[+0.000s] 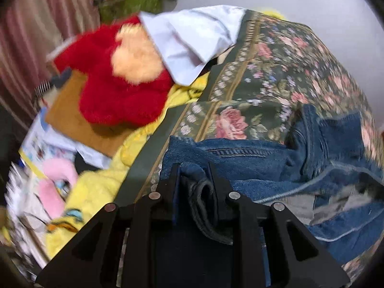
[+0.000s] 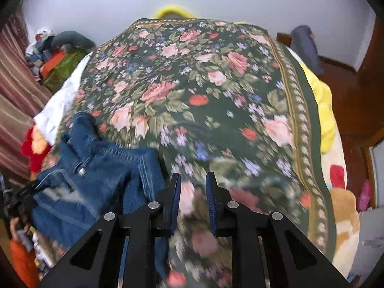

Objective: Fold large clothes

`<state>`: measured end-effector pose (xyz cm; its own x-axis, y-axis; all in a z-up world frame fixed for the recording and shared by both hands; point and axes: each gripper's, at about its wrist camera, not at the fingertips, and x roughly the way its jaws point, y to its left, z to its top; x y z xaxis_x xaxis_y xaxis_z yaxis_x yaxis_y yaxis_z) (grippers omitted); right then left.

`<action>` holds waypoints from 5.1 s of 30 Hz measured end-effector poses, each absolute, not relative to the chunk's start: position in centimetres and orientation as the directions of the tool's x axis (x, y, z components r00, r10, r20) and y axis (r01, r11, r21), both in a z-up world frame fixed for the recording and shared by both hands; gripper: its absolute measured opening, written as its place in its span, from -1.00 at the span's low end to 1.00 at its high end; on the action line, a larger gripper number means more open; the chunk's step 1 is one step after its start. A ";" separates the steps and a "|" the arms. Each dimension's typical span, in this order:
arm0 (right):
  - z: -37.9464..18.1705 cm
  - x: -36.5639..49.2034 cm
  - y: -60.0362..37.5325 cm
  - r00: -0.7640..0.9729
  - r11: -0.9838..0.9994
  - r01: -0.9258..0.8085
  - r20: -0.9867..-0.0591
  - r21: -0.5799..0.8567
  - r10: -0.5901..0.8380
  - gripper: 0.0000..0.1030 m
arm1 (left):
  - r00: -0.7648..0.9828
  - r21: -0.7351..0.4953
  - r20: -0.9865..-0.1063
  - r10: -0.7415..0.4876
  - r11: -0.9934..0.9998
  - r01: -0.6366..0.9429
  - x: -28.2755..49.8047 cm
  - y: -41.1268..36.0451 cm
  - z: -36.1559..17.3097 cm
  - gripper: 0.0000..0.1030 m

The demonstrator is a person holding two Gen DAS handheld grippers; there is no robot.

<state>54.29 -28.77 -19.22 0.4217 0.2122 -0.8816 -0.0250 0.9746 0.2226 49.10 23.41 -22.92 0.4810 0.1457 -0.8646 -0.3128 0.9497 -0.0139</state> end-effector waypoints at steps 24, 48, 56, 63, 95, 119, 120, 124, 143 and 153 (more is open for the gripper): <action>-19.6 44.3 -14.4 0.343 0.875 -0.435 -0.859 0.213 0.380 -0.68 | 0.526 0.111 -0.849 0.047 0.990 0.090 42.7 11.1 -21.8 0.52; -23.0 58.9 -13.8 0.434 0.948 -0.292 -0.867 0.124 0.247 -0.68 | 0.498 0.209 -0.826 0.265 0.964 -0.167 56.6 16.5 -23.4 0.34; -19.6 53.7 -10.6 0.459 0.895 -0.415 -0.813 0.163 0.360 -0.68 | 0.589 0.064 -0.804 0.087 0.996 -0.061 50.5 16.8 -18.0 0.50; -22.6 48.4 -3.2 0.288 0.794 -0.576 -0.861 0.193 0.419 -0.68 | 0.561 0.129 -0.824 0.073 0.990 0.061 45.7 14.5 -20.1 0.70; -24.6 41.5 -21.9 0.468 0.882 -0.384 -0.881 -0.272 -0.068 0.99 | 0.487 0.131 -0.840 0.237 0.961 -0.243 34.5 24.6 -22.0 0.87; -13.8 39.0 -14.6 0.592 0.895 -0.446 -0.741 0.025 0.316 1.00 | 0.605 -0.280 -0.796 -0.008 0.891 -0.357 31.8 18.6 -21.7 0.87; -14.4 39.3 -13.6 0.578 0.889 -0.456 -0.749 0.034 0.325 1.00 | 0.599 -0.305 -0.800 -0.029 0.880 -0.364 31.9 18.4 -22.5 0.87; -17.4 40.9 -11.0 0.514 0.873 -0.485 -0.792 0.050 0.330 1.00 | 0.577 -0.407 -0.808 -0.121 0.822 -0.397 32.6 18.0 -25.4 0.86; -26.3 44.8 -9.3 0.388 0.874 -0.486 -0.891 0.021 0.237 1.00 | 0.676 -0.585 -0.719 -0.164 0.667 -0.461 39.4 20.6 -27.9 0.67; -25.0 45.1 -10.0 0.333 0.889 -0.433 -0.890 0.150 0.312 1.00 | 0.646 -0.401 -0.763 0.000 0.784 -0.474 39.1 19.2 -24.9 -0.40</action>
